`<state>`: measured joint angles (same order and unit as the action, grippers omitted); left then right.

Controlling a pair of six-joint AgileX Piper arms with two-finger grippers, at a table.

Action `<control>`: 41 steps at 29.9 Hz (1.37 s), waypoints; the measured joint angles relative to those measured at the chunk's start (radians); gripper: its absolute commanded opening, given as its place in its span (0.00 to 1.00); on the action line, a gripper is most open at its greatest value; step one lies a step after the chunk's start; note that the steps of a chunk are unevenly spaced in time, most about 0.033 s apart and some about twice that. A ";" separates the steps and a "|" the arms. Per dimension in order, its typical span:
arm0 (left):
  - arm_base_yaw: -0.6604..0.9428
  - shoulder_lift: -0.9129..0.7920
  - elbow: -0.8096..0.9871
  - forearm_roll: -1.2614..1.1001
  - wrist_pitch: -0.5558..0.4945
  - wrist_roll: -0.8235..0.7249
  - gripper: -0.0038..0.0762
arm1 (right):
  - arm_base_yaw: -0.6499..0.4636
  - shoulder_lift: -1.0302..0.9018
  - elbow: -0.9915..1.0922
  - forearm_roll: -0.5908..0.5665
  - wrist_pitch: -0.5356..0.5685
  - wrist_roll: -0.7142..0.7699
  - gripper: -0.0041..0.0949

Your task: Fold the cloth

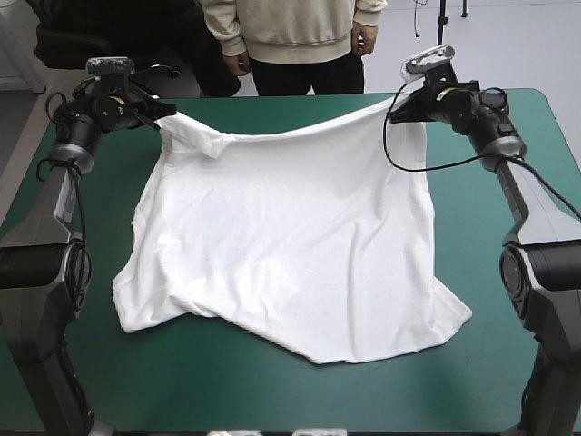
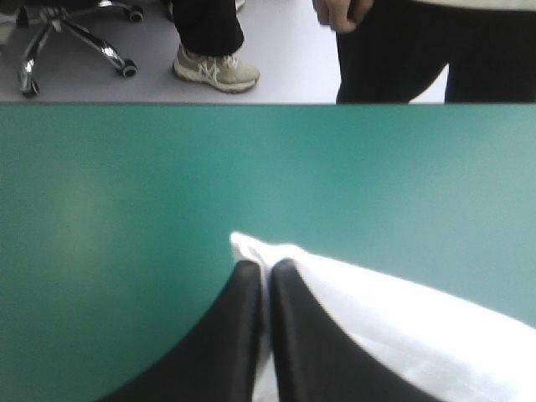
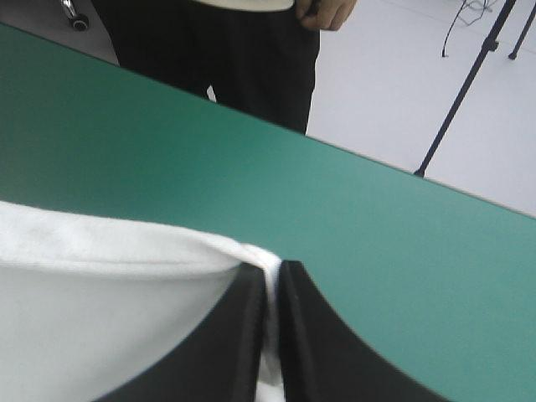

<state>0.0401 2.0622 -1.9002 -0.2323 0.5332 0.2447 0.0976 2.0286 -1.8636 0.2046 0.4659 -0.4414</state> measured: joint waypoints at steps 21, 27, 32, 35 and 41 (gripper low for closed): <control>0.000 -0.174 0.001 -0.043 0.381 0.051 0.60 | -0.023 -0.148 -0.100 -0.001 0.281 0.000 0.53; 0.000 -0.343 0.054 -0.037 0.473 0.052 0.60 | -0.035 -0.305 -0.102 -0.002 0.468 0.020 0.53; 0.000 -0.535 0.273 -0.034 0.473 0.037 0.60 | -0.035 -0.403 -0.099 0.011 0.604 0.031 0.51; 0.000 -0.652 0.473 -0.034 0.459 0.016 0.60 | -0.035 -0.483 -0.062 0.049 0.657 0.035 0.50; 0.000 -0.918 0.810 -0.033 0.429 -0.040 0.61 | -0.035 -0.676 0.110 0.108 0.676 0.037 0.50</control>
<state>0.0401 1.1441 -1.0906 -0.2655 0.9625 0.2043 0.0629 1.3524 -1.7540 0.3122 1.1422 -0.4041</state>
